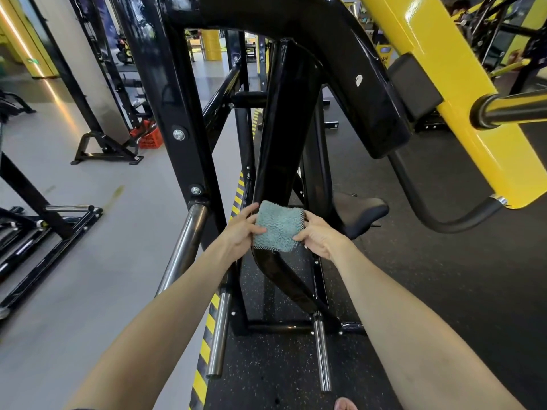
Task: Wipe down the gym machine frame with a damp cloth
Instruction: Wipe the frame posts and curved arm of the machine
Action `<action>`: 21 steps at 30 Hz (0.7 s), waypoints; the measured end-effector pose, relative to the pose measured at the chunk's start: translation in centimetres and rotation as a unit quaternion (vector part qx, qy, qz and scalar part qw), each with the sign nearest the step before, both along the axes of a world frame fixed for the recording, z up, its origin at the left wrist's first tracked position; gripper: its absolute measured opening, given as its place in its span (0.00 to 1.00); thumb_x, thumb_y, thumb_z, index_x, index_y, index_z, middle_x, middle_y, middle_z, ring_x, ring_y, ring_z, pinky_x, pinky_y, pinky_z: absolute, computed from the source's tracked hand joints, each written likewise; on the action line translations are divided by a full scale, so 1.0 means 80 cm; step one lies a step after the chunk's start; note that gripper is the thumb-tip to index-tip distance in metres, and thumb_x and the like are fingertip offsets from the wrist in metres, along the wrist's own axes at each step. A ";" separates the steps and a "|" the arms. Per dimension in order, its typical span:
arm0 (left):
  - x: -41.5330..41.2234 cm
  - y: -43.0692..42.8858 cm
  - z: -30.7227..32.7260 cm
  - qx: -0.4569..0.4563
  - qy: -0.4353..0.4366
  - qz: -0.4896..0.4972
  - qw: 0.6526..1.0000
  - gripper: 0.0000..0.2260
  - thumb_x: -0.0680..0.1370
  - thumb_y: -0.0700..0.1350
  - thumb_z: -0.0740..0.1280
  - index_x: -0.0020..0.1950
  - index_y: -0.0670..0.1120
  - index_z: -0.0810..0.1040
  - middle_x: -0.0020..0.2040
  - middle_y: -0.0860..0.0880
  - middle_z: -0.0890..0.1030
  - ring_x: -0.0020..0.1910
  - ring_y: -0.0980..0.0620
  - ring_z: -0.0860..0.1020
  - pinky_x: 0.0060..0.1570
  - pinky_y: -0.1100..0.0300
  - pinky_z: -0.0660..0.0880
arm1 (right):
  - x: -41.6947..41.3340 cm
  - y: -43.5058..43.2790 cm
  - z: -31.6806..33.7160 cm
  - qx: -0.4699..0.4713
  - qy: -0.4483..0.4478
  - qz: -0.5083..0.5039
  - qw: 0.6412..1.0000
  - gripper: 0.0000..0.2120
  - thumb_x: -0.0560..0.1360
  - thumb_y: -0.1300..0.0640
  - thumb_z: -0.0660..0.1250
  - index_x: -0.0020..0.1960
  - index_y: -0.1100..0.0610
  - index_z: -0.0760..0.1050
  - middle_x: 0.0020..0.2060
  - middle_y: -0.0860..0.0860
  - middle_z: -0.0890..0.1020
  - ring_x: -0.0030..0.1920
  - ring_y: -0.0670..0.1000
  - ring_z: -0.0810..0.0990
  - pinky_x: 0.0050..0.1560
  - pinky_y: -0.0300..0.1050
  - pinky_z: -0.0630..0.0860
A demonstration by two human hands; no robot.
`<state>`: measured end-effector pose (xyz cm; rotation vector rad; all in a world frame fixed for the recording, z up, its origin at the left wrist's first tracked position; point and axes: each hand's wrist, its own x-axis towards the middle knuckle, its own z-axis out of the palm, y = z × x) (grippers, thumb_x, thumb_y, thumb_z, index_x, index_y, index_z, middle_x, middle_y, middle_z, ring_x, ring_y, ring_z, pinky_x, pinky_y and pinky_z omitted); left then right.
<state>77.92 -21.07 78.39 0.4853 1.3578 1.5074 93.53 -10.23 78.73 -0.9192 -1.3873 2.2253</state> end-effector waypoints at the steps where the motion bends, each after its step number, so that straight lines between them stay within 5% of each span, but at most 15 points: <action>1: -0.002 -0.001 0.002 0.013 0.012 0.002 1.000 0.32 0.71 0.20 0.58 0.71 0.44 0.67 0.52 0.45 0.82 0.53 0.47 0.80 0.53 0.51 0.76 | -0.003 0.003 0.002 0.011 0.008 -0.010 1.000 0.37 0.68 0.87 0.52 0.71 0.62 0.65 0.59 0.59 0.78 0.63 0.57 0.75 0.58 0.46 0.74; 3: -0.005 -0.004 0.008 0.015 0.059 -0.010 0.998 0.31 0.70 0.20 0.54 0.69 0.42 0.70 0.37 0.49 0.83 0.43 0.52 0.82 0.51 0.55 0.76 | -0.006 0.008 0.004 0.045 0.013 -0.009 0.999 0.37 0.67 0.87 0.52 0.70 0.60 0.68 0.53 0.57 0.81 0.55 0.52 0.80 0.52 0.42 0.78; 5: -0.008 -0.007 0.011 0.000 0.099 -0.026 0.995 0.29 0.70 0.19 0.53 0.65 0.39 0.73 0.32 0.49 0.82 0.41 0.54 0.82 0.45 0.58 0.77 | -0.009 0.011 0.002 0.080 -0.003 -0.012 0.997 0.33 0.68 0.86 0.52 0.61 0.60 0.76 0.56 0.58 0.81 0.55 0.50 0.81 0.53 0.45 0.79; 9: -0.010 -0.005 0.011 -0.014 0.160 -0.024 0.987 0.22 0.70 0.19 0.57 0.50 0.40 0.81 0.57 0.43 0.78 0.57 0.49 0.78 0.41 0.60 0.78 | -0.012 0.012 -0.003 0.106 -0.037 -0.057 0.992 0.27 0.68 0.86 0.46 0.33 0.64 0.77 0.59 0.61 0.77 0.65 0.59 0.74 0.66 0.54 0.72; 12: -0.015 -0.003 0.009 -0.030 0.204 0.000 0.978 0.20 0.71 0.19 0.57 0.37 0.40 0.81 0.66 0.46 0.74 0.63 0.46 0.74 0.56 0.53 0.76 | -0.007 0.009 -0.004 0.092 -0.043 -0.036 0.994 0.23 0.72 0.83 0.49 0.32 0.64 0.74 0.56 0.63 0.79 0.59 0.61 0.77 0.53 0.51 0.78; 15: -0.017 -0.004 0.008 -0.058 0.205 -0.012 0.977 0.16 0.76 0.25 0.59 0.37 0.40 0.80 0.59 0.42 0.79 0.51 0.48 0.80 0.43 0.59 0.79 | -0.002 0.010 -0.006 0.104 -0.075 -0.003 0.992 0.21 0.74 0.80 0.53 0.33 0.62 0.75 0.50 0.60 0.80 0.55 0.61 0.78 0.38 0.44 0.78; 17: -0.016 -0.004 0.008 -0.077 0.208 -0.011 0.975 0.15 0.78 0.29 0.60 0.37 0.42 0.80 0.54 0.40 0.82 0.42 0.50 0.80 0.34 0.62 0.77 | 0.000 0.011 -0.006 0.107 -0.086 0.004 0.990 0.21 0.73 0.80 0.53 0.33 0.62 0.75 0.50 0.60 0.80 0.55 0.61 0.78 0.36 0.43 0.78; 21: -0.015 -0.002 0.011 -0.084 0.190 0.002 0.978 0.14 0.78 0.30 0.61 0.36 0.42 0.79 0.47 0.43 0.83 0.38 0.50 0.80 0.33 0.60 0.77 | -0.001 0.011 -0.005 0.097 -0.082 -0.007 0.992 0.21 0.71 0.82 0.50 0.32 0.64 0.74 0.54 0.63 0.79 0.55 0.61 0.78 0.37 0.44 0.77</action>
